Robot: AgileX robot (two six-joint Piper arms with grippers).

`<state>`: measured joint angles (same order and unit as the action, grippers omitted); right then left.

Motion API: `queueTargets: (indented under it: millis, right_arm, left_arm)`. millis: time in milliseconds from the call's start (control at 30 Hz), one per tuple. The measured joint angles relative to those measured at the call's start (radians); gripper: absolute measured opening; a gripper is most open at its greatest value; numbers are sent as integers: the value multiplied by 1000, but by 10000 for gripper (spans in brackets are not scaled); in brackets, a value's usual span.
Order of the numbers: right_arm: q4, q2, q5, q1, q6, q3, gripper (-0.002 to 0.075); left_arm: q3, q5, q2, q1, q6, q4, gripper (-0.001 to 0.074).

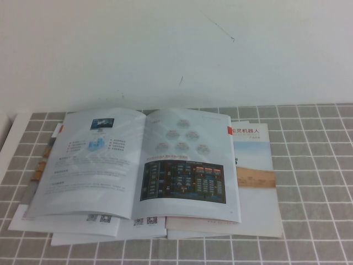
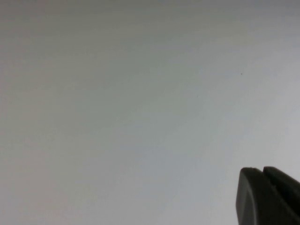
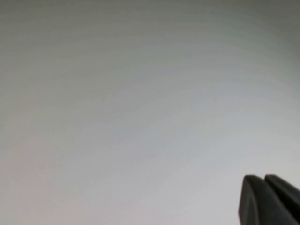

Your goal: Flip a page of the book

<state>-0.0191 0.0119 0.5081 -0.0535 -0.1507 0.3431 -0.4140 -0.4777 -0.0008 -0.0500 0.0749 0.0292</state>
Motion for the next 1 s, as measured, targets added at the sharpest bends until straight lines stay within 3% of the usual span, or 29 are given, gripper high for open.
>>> queueTargets:
  millis: [267, 500, 700, 1000]
  right_arm:
    - [0, -189, -582, 0, 35, 307, -3]
    - [8, -460, -883, 0, 43, 369, -3]
    - [27, -554, -908, 5, 109, 369, -3]
    - [71, -667, -985, 123, 140, 369, -3]
  left_arm:
    - [-365, 576, 220, 0, -2, -59, -4]
    - [-461, 1046, 489, 0, 2, 27, -4]
    - [-461, 1178, 655, 0, -5, 51, -4]
    - [-461, 1126, 777, 0, -8, 195, -4]
